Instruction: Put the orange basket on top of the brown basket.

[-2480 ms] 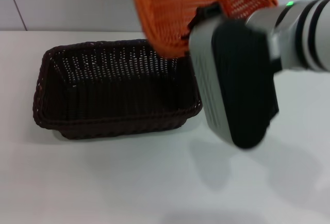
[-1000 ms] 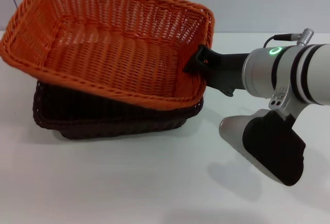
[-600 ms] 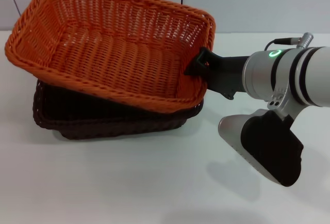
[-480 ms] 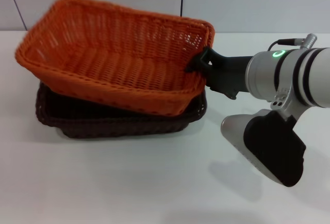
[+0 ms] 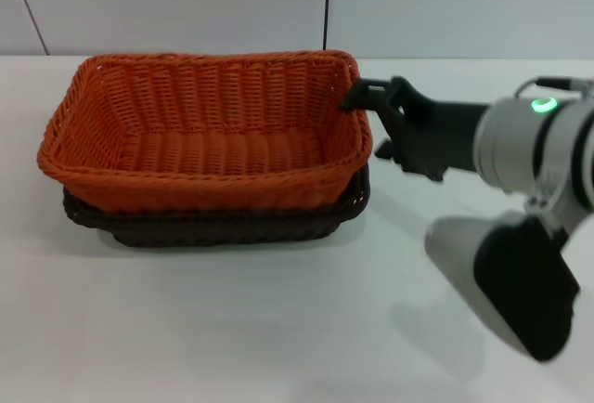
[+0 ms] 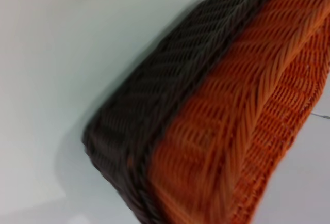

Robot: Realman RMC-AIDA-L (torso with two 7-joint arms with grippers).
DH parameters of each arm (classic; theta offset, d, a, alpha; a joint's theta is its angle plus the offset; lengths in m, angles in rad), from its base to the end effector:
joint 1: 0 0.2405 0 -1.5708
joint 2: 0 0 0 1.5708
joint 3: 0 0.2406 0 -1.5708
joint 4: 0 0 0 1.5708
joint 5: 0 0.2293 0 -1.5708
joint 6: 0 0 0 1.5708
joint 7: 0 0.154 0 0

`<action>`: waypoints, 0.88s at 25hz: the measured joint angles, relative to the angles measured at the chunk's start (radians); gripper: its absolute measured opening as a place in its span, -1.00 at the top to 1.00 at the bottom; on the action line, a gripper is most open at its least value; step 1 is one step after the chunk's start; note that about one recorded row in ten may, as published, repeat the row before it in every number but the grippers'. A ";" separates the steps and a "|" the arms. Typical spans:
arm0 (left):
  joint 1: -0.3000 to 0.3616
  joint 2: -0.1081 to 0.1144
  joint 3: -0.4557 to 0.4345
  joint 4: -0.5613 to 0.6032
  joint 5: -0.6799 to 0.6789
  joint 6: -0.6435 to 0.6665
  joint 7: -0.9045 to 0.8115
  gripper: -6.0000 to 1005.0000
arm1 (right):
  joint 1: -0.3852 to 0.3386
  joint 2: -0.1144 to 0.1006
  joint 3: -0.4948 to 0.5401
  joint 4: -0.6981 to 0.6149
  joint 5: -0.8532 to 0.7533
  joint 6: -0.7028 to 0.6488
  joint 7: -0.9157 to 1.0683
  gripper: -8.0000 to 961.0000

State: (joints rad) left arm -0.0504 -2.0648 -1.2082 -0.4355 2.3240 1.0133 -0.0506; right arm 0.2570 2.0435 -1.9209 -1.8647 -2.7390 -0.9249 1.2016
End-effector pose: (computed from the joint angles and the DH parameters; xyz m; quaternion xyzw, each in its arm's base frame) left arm -0.4211 0.2537 0.0229 -0.5233 -0.3795 -0.2324 0.7267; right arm 0.0715 0.3329 -0.0203 -0.7421 -0.5666 -0.2363 0.2692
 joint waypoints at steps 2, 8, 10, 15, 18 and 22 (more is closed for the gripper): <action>-0.004 0.000 0.005 0.002 0.000 0.000 0.000 -0.54 | -0.045 0.005 -0.016 -0.032 0.000 -0.008 0.000 -0.32; -0.014 0.003 0.023 0.011 0.001 -0.005 0.001 -0.54 | -0.214 0.028 -0.143 -0.128 0.088 -0.001 -0.005 -0.61; -0.019 0.003 0.026 0.018 0.001 -0.006 0.002 -0.54 | -0.241 0.029 -0.201 -0.125 0.114 0.001 -0.004 -0.61; -0.019 0.003 0.052 0.028 0.002 0.003 0.002 -0.54 | -0.259 0.033 -0.284 -0.030 0.181 0.285 0.196 -0.61; 0.006 0.001 0.056 0.021 0.002 0.063 0.001 -0.54 | -0.252 0.037 -0.271 0.055 0.262 0.647 0.385 -0.61; 0.017 0.002 0.055 0.020 0.002 0.098 0.001 -0.54 | -0.227 0.036 -0.228 0.217 0.474 1.090 0.621 -0.61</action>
State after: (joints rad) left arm -0.0334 -2.0626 -1.1531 -0.4154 2.3258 1.1112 -0.0495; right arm 0.0302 2.0792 -2.1493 -1.6474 -2.2648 0.1649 1.8224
